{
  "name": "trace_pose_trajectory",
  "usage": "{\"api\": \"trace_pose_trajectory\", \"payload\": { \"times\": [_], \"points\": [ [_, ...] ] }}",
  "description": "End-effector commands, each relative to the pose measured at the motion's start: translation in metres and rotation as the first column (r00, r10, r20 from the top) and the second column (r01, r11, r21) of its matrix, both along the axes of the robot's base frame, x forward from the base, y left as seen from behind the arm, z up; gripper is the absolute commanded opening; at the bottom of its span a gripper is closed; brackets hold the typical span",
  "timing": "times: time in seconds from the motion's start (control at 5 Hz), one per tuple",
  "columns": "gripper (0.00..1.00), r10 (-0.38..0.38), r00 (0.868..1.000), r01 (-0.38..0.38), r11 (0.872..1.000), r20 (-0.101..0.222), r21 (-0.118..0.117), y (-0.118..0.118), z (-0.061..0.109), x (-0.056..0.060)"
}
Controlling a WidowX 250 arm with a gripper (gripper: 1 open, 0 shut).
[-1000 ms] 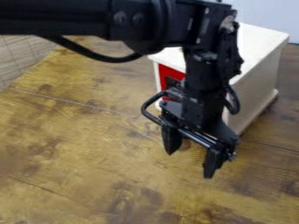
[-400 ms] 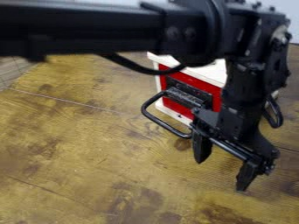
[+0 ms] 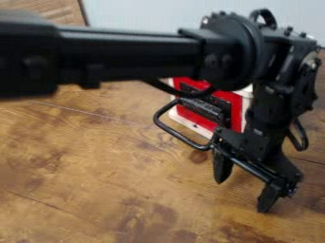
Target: Close the drawer
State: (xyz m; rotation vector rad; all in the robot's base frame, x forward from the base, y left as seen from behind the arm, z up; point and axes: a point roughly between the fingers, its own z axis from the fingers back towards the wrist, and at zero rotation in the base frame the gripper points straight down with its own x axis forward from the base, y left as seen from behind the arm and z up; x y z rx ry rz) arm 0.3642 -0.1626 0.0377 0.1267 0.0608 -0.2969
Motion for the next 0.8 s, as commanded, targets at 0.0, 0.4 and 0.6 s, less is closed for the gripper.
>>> {"api": "trace_pose_trajectory", "payload": {
  "times": [0.0, 0.4, 0.6],
  "points": [
    [1.0, -0.011, 0.997, 0.012, 1.0, 0.08, -0.018, -0.0084, 0.033, 0.0134],
    [1.0, 0.01, 0.997, -0.01, 1.0, 0.071, -0.003, -0.0005, 0.0407, 0.0133],
    [1.0, 0.028, 0.997, -0.029, 1.0, 0.065, 0.006, -0.0089, 0.0359, 0.0153]
  ]
}}
